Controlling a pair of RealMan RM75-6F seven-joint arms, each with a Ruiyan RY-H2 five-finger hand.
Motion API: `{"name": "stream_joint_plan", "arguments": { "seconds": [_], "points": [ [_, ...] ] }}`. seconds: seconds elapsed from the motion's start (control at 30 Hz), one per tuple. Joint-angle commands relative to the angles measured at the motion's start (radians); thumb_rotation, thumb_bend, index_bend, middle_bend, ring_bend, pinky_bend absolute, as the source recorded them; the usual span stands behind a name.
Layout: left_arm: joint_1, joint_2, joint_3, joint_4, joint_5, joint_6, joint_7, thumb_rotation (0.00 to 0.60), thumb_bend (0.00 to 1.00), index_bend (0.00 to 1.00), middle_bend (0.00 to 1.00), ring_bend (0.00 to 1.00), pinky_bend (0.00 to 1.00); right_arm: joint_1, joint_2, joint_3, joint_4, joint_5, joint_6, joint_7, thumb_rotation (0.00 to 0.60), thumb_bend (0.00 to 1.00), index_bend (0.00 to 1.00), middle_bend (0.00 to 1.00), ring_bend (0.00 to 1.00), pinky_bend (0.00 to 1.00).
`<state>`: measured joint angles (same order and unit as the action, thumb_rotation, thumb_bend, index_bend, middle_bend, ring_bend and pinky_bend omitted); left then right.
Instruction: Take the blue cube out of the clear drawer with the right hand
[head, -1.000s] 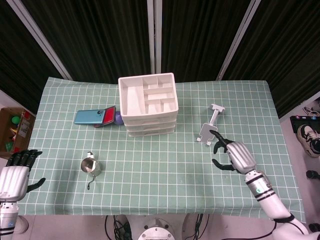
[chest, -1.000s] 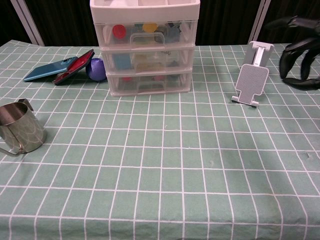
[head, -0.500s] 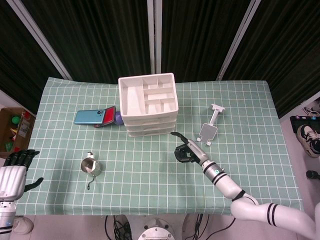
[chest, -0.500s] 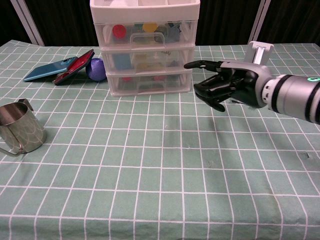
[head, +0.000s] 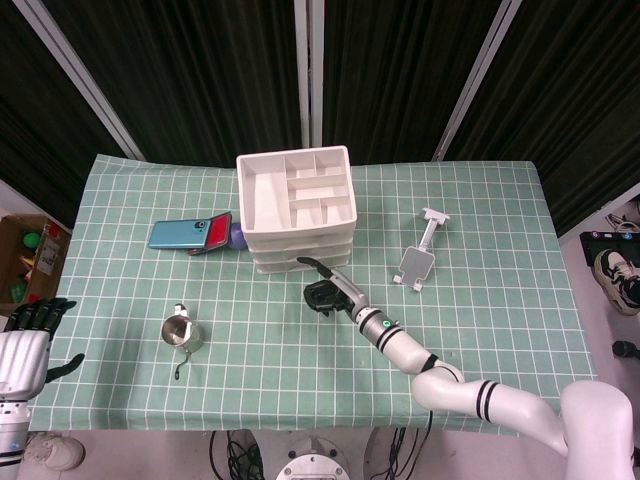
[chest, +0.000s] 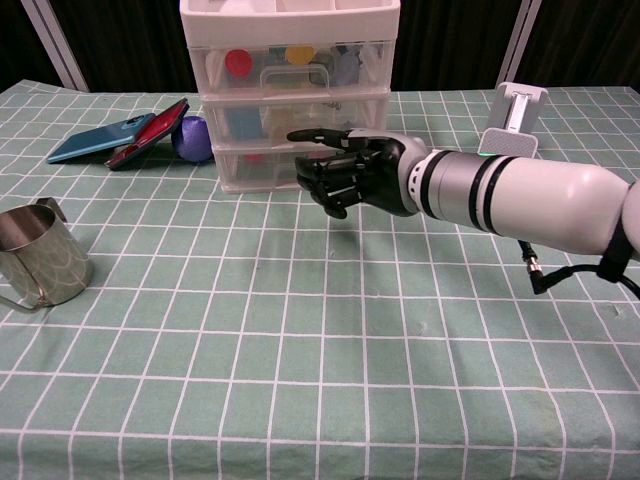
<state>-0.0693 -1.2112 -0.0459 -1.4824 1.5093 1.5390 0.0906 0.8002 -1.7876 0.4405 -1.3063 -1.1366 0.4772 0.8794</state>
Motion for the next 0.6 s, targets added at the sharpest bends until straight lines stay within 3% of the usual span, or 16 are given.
{"name": "stream_joint_plan", "arguments": {
  "seconds": [0.03, 0.6],
  "points": [
    [0.000, 0.000, -0.001, 0.002, -0.001, -0.001, -0.002, 0.600, 0.06, 0.22, 0.22, 0.17, 0.19, 0.024, -0.029, 0.016, 0.034, -0.016, -0.011, 0.019, 0.600, 0.49, 0.09, 0.70, 0.71, 0.80],
    [0.004, 0.000, 0.001, 0.016, -0.008, -0.005, -0.018, 0.600, 0.06, 0.22, 0.22, 0.17, 0.19, 0.078, -0.088, 0.043, 0.143, -0.007, -0.045, 0.040, 0.600, 0.49, 0.11, 0.70, 0.71, 0.80]
  ]
}}
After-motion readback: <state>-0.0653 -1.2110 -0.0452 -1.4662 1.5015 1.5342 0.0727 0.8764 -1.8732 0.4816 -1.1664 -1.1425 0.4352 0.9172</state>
